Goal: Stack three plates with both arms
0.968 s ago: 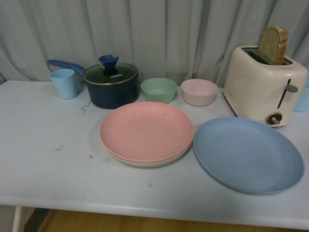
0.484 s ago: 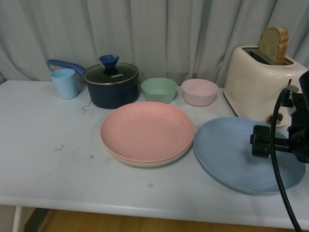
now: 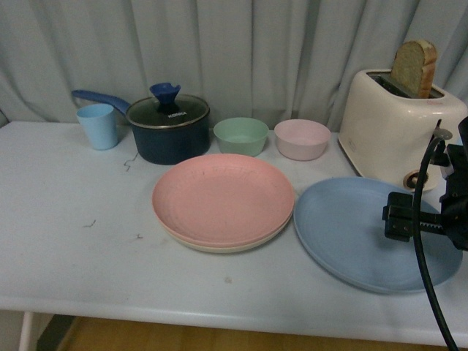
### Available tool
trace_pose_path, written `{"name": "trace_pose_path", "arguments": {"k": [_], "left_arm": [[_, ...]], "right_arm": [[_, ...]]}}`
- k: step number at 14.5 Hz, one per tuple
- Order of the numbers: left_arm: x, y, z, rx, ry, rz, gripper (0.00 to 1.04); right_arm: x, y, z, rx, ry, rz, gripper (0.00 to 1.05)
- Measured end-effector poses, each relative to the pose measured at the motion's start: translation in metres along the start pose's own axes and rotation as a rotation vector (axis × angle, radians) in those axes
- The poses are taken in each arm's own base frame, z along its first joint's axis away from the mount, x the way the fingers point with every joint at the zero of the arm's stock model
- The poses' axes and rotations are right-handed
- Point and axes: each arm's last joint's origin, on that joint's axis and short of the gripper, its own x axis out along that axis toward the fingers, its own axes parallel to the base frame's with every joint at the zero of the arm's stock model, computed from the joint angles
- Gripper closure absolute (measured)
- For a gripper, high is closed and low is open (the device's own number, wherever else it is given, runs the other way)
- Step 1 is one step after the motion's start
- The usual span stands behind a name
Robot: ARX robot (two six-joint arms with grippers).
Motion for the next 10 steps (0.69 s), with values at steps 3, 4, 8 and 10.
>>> {"name": "trace_pose_path", "arguments": {"k": [3,4,8,10], "left_arm": [[0.000,0.000,0.000,0.000,0.000,0.000,0.07],[0.000,0.000,0.000,0.000,0.000,0.000,0.07],[0.000,0.000,0.000,0.000,0.000,0.000,0.07],[0.000,0.000,0.000,0.000,0.000,0.000,0.07]], "right_arm": [[0.003,-0.007,-0.006,0.008,0.012,-0.009,0.08],[0.003,-0.007,-0.008,0.008,0.012,-0.006,0.16],[0.003,-0.011,-0.011,0.015,0.012,-0.005,0.63],[0.001,-0.017,-0.008,0.046,-0.006,0.006,0.89]]}}
